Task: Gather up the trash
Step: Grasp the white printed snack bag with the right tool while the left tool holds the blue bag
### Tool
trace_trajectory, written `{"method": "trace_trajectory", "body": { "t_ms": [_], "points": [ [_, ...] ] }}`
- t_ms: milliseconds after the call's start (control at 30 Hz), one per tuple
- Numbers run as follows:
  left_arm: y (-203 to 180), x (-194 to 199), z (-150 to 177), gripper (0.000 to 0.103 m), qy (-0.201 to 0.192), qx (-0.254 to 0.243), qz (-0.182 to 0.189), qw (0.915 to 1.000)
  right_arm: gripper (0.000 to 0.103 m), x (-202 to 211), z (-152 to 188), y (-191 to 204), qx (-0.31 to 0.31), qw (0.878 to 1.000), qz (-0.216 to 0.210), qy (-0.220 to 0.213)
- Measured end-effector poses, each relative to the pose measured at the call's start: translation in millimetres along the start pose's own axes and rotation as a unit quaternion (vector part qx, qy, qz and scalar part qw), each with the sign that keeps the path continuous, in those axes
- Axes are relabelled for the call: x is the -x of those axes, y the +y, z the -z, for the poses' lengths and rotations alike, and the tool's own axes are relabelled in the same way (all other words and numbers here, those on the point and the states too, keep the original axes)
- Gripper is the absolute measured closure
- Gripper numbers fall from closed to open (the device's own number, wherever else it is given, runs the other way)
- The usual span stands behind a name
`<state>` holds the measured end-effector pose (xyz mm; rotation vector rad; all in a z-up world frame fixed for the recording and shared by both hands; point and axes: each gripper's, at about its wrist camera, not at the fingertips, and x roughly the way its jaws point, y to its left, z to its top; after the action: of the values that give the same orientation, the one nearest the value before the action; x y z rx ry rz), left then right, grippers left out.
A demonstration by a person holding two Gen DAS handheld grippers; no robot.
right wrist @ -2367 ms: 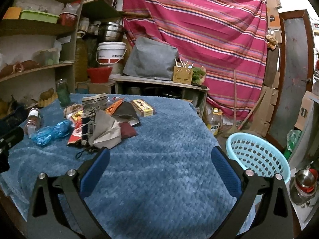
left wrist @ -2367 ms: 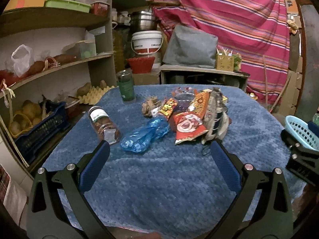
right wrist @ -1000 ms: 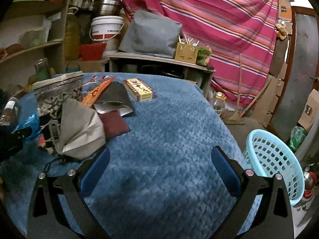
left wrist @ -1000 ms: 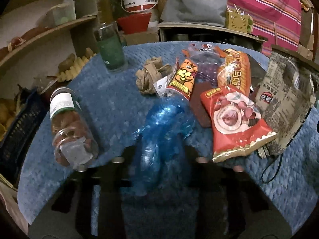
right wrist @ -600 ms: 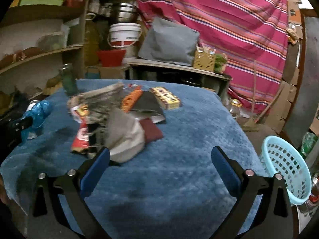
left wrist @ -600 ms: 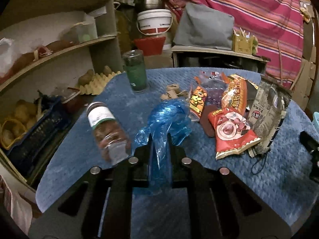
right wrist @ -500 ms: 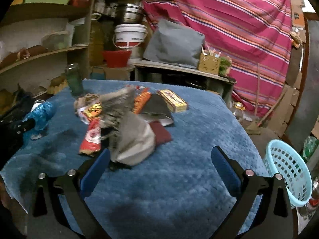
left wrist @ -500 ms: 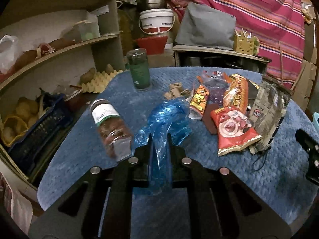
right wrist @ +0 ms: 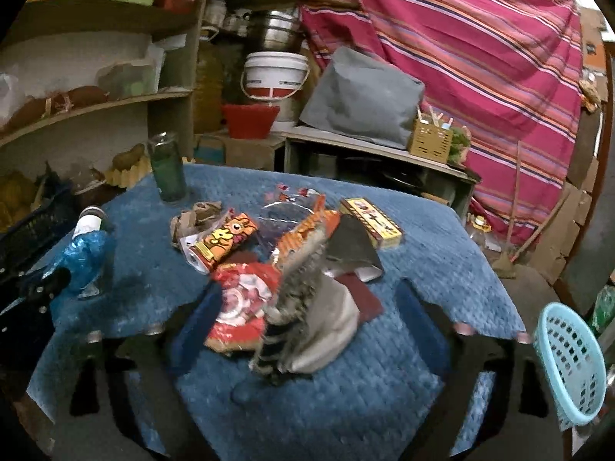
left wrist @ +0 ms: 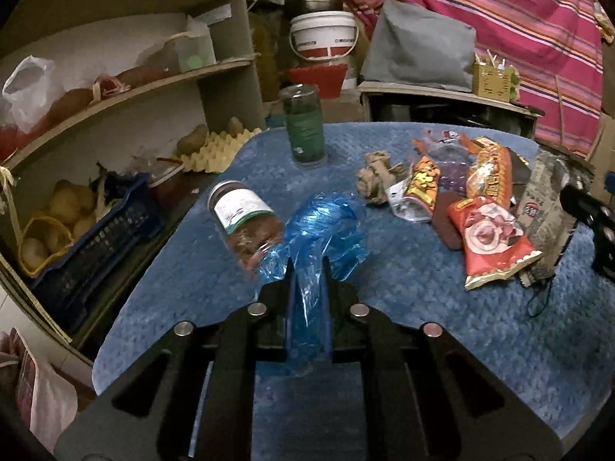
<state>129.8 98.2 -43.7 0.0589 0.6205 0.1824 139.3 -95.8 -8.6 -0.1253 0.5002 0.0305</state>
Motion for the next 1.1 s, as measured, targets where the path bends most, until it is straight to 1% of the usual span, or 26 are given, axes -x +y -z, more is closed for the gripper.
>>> {"method": "trace_trajectory", "body": {
  "t_ms": [33, 67, 133, 167, 233, 300, 367, 533, 633, 733, 767, 900, 1067, 1100],
  "points": [
    [2, -1, -1, 0.094, 0.001, 0.003, -0.002, 1.0, 0.038, -2, -1, 2, 0.004, 1.0, -0.001, 0.003],
    [4, -2, -2, 0.094, 0.001, 0.006, -0.002, 1.0, 0.052, -7, -2, 4, 0.009, 1.0, -0.004, 0.009],
    [6, -4, -3, 0.094, 0.001, 0.01, -0.002, 0.9999, 0.066, -11, 1, 1, 0.007, 1.0, -0.01, 0.02],
    [6, -4, -4, 0.094, 0.0, 0.01, -0.003, 0.9999, 0.077, -13, 2, -1, 0.002, 1.0, -0.015, 0.025],
    [1, -5, -5, 0.094, -0.003, 0.007, -0.007, 0.9999, 0.087, -15, 4, -9, -0.009, 0.999, -0.027, 0.027],
    [-2, -4, -6, 0.094, -0.005, 0.003, -0.009, 0.9999, 0.091, -13, 4, -15, -0.012, 0.999, -0.028, 0.017],
    [-8, -2, -7, 0.094, -0.011, -0.003, -0.012, 0.9999, 0.095, -7, 2, -24, -0.02, 0.999, -0.037, 0.006],
    [-20, 3, -9, 0.093, -0.021, -0.009, -0.01, 0.9997, 0.095, 27, -9, -68, -0.078, 0.993, -0.073, -0.046],
    [-28, 5, -10, 0.093, -0.023, -0.011, -0.006, 0.9996, 0.095, 44, -12, -96, -0.106, 0.989, -0.072, -0.067],
    [-38, 8, -11, 0.093, -0.026, -0.015, 0.001, 0.9995, 0.095, 56, -11, -124, -0.121, 0.988, -0.056, -0.075],
    [-42, 9, -11, 0.094, -0.027, -0.016, 0.004, 0.9995, 0.095, 59, -9, -135, -0.125, 0.988, -0.044, -0.074],
    [-59, 19, -15, 0.094, -0.034, -0.022, 0.023, 0.9989, 0.095, 62, 1, -167, -0.139, 0.988, -0.02, -0.063],
    [-87, 36, -23, 0.094, -0.048, -0.029, 0.05, 0.9971, 0.095, 61, 14, -195, -0.121, 0.991, 0.025, -0.051],
    [-99, 40, -25, 0.093, -0.051, -0.036, 0.055, 0.9965, 0.095, 62, 18, -204, -0.119, 0.991, 0.035, -0.048]
  ]
}}
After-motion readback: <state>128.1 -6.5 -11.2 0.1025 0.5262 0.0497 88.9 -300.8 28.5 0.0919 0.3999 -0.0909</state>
